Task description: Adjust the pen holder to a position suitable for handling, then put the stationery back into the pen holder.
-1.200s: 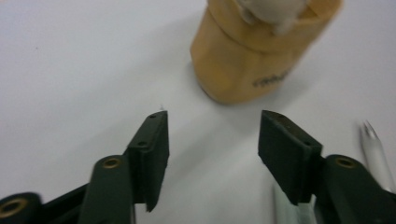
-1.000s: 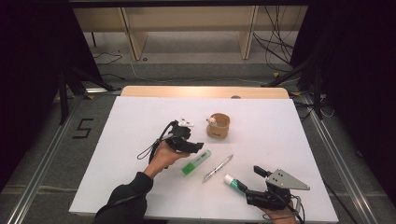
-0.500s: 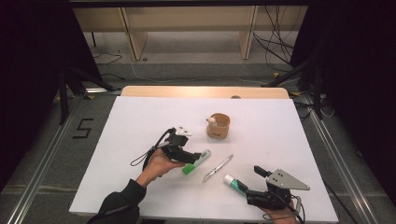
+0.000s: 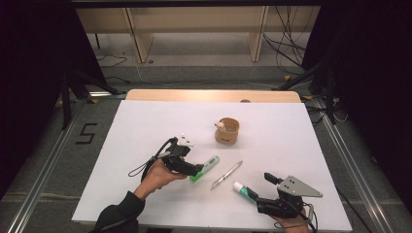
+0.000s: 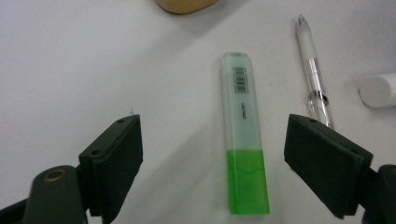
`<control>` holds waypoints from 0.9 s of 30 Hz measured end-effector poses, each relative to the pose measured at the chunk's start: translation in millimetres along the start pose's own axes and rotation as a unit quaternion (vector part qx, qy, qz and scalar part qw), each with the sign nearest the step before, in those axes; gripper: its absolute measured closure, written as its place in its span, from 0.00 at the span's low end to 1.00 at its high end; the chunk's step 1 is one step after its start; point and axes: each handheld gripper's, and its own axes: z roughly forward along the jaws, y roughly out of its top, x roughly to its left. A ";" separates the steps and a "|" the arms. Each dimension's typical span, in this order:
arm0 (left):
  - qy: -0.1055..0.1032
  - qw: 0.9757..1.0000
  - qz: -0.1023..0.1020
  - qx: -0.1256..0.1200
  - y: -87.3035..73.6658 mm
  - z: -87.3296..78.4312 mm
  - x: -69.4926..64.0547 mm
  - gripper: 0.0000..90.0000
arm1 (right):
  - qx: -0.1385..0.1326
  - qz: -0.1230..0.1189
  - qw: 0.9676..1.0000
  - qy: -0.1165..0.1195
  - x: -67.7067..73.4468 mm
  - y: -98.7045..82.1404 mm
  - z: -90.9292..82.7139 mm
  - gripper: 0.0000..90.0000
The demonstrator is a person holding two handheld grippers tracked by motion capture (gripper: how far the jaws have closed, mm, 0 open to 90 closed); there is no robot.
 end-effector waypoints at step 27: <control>-0.022 0.995 0.039 0.092 -10.7 10.7 -17.6 0.30 | 0.005 -0.011 1.000 0.002 3.8 0.6 3.9 0.23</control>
